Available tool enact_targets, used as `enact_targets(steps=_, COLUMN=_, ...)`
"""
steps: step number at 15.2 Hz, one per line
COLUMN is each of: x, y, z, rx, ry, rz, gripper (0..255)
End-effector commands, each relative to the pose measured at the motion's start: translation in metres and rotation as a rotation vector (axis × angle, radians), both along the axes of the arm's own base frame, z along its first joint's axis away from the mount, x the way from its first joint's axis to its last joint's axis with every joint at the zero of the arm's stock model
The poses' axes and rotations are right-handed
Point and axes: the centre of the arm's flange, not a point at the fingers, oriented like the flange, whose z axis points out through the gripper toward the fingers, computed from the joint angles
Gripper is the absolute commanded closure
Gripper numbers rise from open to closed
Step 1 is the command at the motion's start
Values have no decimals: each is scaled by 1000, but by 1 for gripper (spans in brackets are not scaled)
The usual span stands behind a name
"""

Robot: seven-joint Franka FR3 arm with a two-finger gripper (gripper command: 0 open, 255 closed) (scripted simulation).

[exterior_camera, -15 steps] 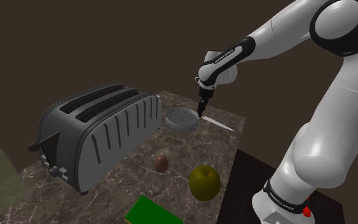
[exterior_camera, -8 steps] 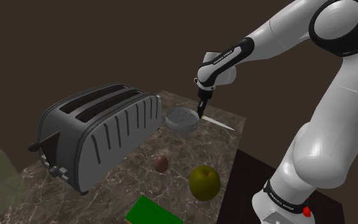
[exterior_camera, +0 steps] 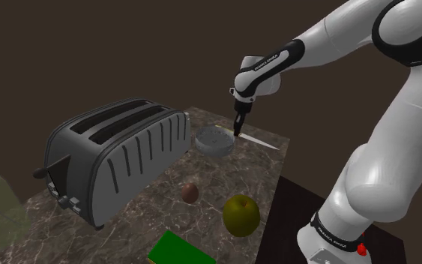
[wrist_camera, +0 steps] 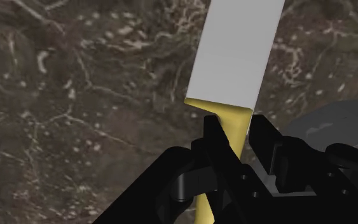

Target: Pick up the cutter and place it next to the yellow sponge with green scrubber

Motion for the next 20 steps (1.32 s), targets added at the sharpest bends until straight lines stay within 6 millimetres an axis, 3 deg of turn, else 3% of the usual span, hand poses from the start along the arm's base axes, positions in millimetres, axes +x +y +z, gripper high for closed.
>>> enact_targets(steps=1, x=-1, y=0, z=11, rx=0, ry=1, rz=0, gripper=255)
enact_targets(steps=13, x=-1, y=0, z=74, rx=0, ry=1, rz=0, gripper=255)
enact_targets(steps=20, x=-5, y=92, z=74, rx=0, ry=1, rz=0, gripper=255)
